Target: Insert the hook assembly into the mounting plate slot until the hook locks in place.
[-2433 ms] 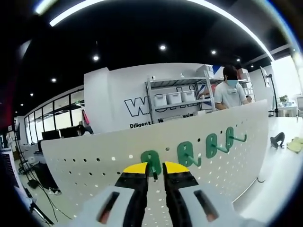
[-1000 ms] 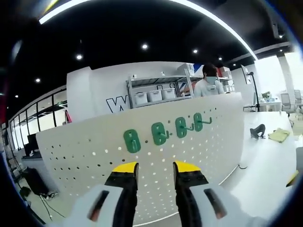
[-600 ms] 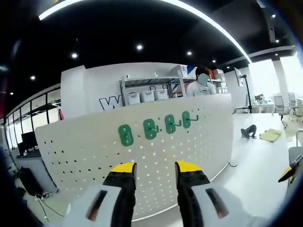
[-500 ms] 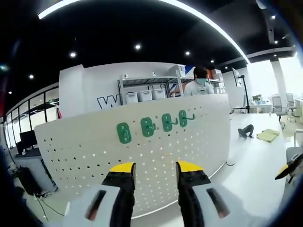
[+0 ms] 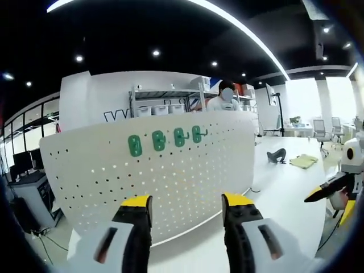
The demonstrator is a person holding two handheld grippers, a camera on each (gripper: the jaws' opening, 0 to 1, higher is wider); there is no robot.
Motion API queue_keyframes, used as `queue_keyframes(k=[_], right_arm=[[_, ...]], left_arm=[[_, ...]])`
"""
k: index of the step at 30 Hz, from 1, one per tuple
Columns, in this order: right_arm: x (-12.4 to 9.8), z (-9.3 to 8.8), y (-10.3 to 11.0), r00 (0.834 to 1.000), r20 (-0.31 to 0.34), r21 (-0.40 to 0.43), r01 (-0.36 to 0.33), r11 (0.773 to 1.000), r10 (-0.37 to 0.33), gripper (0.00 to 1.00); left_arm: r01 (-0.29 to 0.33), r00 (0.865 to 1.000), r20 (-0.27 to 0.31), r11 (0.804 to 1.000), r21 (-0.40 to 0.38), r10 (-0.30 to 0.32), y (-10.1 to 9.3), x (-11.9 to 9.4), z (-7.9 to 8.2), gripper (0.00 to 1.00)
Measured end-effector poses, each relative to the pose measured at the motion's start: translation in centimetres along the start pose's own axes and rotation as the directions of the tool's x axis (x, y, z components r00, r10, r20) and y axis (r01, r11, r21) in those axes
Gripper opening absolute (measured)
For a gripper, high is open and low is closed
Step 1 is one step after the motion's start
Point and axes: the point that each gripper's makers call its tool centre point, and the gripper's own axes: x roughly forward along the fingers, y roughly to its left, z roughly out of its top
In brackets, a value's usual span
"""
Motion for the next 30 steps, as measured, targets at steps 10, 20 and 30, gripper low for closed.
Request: queue_keyframes(k=[10, 20, 30], right_arm=[[-0.2, -0.8, 0.4, 1.0, -0.024, -0.008, -0.018, 1.0, 0.018, 0.79], [-0.3, -0.4, 0.2, 0.999, -0.024, -0.01, -0.028, 1.0, 0.028, 0.79], [-0.2, -0.3, -0.1, 0.999, -0.025, -0.014, -0.026, 1.0, 0.026, 0.79]], left_arm=[[0.051, 0.998, -0.032, 0.998, -0.023, -0.051, -2.7, -3.3, -2.6, 0.66], [0.092, 0.995, -0.033, 0.994, -0.051, -0.093, -5.1, -5.7, -4.1, 0.71], [0.05, 0.999, -0.002, 0.993, -0.104, -0.05, -4.7, -9.4, -4.2, 0.8]])
